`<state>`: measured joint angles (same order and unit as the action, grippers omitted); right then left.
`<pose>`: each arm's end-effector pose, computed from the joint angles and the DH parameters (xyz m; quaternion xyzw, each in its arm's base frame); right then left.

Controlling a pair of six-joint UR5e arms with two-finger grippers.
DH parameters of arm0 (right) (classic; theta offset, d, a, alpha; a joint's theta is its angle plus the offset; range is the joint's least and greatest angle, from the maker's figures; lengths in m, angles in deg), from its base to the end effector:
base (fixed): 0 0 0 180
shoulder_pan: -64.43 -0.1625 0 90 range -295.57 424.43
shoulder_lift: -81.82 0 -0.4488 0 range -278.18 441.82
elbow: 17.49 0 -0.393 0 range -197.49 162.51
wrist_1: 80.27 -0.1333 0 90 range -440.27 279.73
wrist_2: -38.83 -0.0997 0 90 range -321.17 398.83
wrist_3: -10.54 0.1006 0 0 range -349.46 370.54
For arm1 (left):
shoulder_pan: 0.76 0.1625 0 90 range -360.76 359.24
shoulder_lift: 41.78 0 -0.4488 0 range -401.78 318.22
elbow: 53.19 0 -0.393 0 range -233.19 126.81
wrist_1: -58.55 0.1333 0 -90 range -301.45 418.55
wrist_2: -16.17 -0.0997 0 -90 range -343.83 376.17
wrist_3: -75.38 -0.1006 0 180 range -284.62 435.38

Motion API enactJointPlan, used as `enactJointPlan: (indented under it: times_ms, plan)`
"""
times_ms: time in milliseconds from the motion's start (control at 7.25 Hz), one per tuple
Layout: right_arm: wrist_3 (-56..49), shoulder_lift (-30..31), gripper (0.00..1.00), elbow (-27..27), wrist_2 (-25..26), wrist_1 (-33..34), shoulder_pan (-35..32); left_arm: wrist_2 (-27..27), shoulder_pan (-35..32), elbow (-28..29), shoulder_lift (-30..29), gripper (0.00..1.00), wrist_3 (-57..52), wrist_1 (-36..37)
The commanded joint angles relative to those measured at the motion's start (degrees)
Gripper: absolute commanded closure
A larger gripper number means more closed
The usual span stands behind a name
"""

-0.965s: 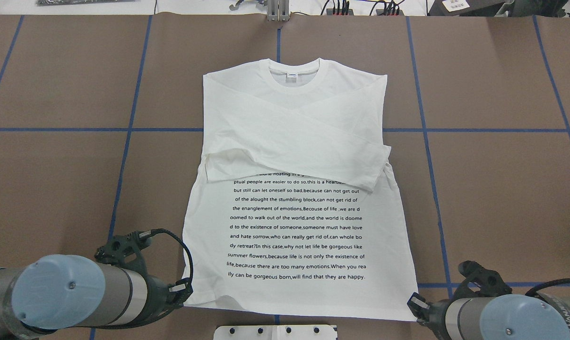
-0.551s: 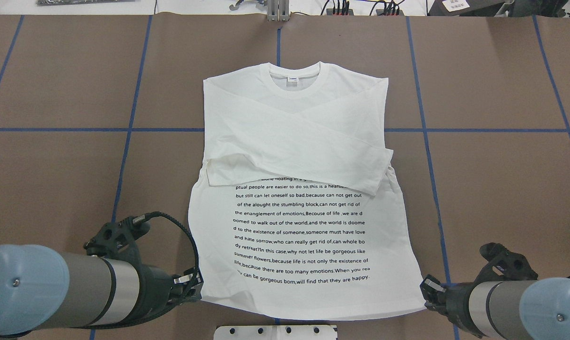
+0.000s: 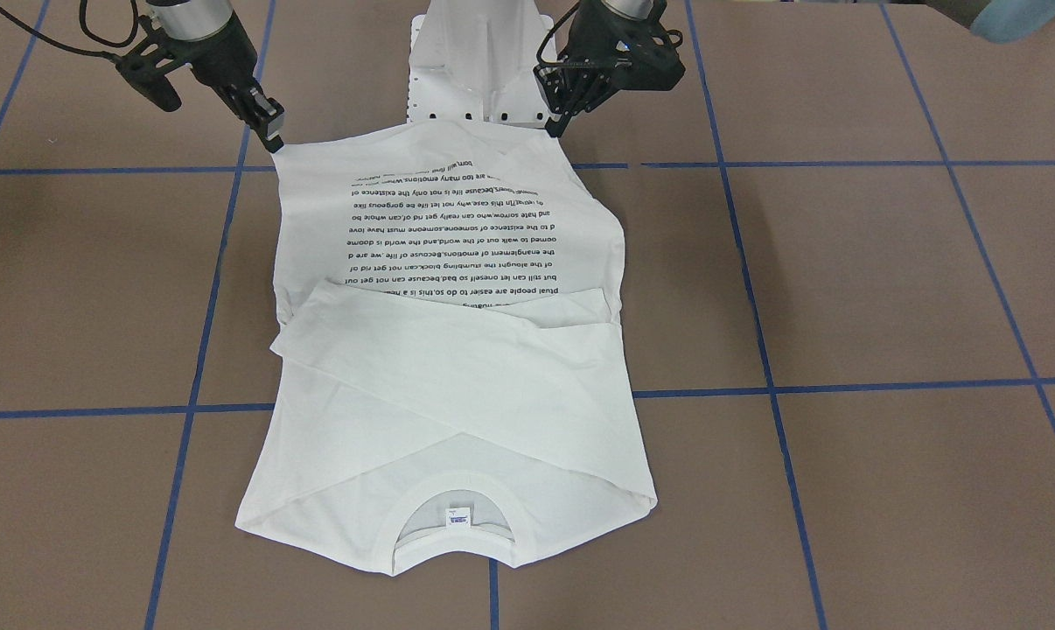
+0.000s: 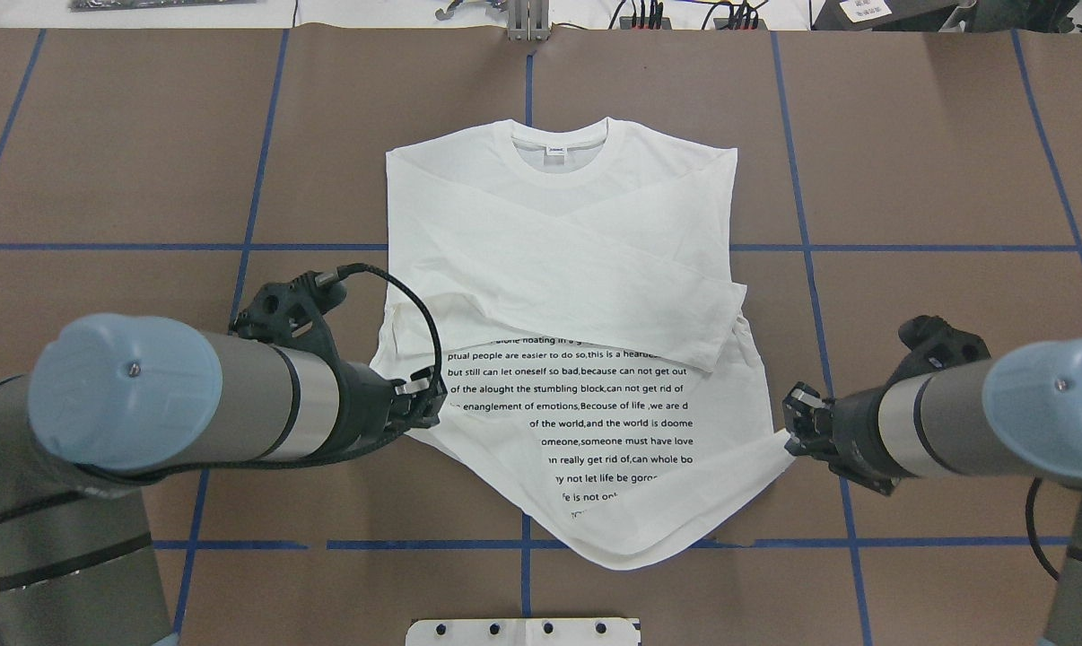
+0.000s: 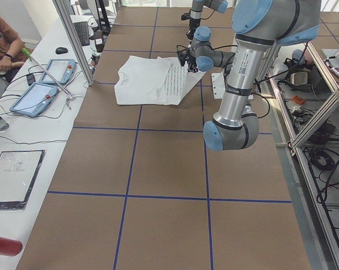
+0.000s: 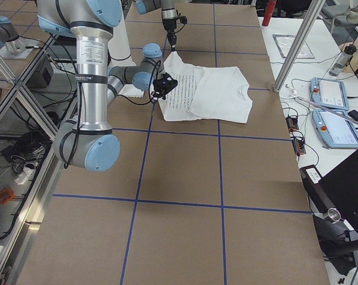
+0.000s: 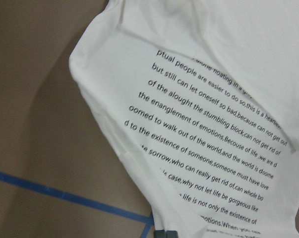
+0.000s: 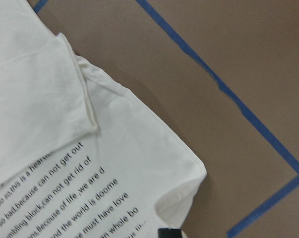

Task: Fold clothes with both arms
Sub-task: 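Lift the hem with both grippers and fold it toward the collar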

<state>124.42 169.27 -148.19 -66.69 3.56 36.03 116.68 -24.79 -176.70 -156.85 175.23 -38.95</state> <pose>-0.3406 -0.3051 0.3289 -0.1062 -0.4187 0.3459 0.8329 0.4335 -0.3191 0.1826 -0.0092 0.5483 -0.1955 0.8131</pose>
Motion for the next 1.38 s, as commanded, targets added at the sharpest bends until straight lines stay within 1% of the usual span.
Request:
enactJointPlan:
  times_ms: [0,138,276,414,551,689,827,965,1103,1241]
  plan:
    - [-14.06,-14.79,1.00,9.45,-3.90,11.83,-11.10,0.12,-6.88,3.95,-2.60,1.00,-6.06,-0.66]
    - [-18.47,-20.07,1.00,16.11,-4.08,13.19,-14.36,0.12,-8.48,8.32,-4.27,1.00,-7.21,-3.80]
    - [-20.00,-23.43,1.00,22.71,-4.17,12.33,-16.66,0.12,-9.97,14.37,-5.68,1.00,-7.83,-9.22]
    - [-24.19,-26.95,1.00,28.17,-4.17,12.41,-19.55,0.12,-11.73,19.65,-7.08,1.00,-7.92,-13.19]
    - [-27.71,-29.24,1.00,33.01,-4.25,12.41,-21.93,0.12,-13.57,21.71,-7.71,1.00,-10.97,-14.28]
    - [-29.31,-31.88,1.00,37.23,-4.69,12.41,-23.09,0.12,-15.24,22.33,-7.71,1.00,-12.48,-14.29]
    - [-30.55,-33.64,1.00,41.19,-4.69,12.24,-23.18,0.03,-16.13,25.21,-9.02,1.00,-13.54,-14.64]
    - [-30.91,-35.75,1.00,44.54,-4.69,12.24,-23.45,0.12,-17.18,30.90,-11.12,1.00,-13.89,-17.86]
    - [-30.82,-38.21,1.00,51.09,-4.52,6.50,-23.80,0.03,-17.98,37.48,-12.01,1.00,-13.98,-24.42]
    - [-30.74,-39.01,1.00,56.90,-4.61,-0.44,-24.50,0.03,-19.29,41.72,-13.06,1.00,-14.59,-27.27]
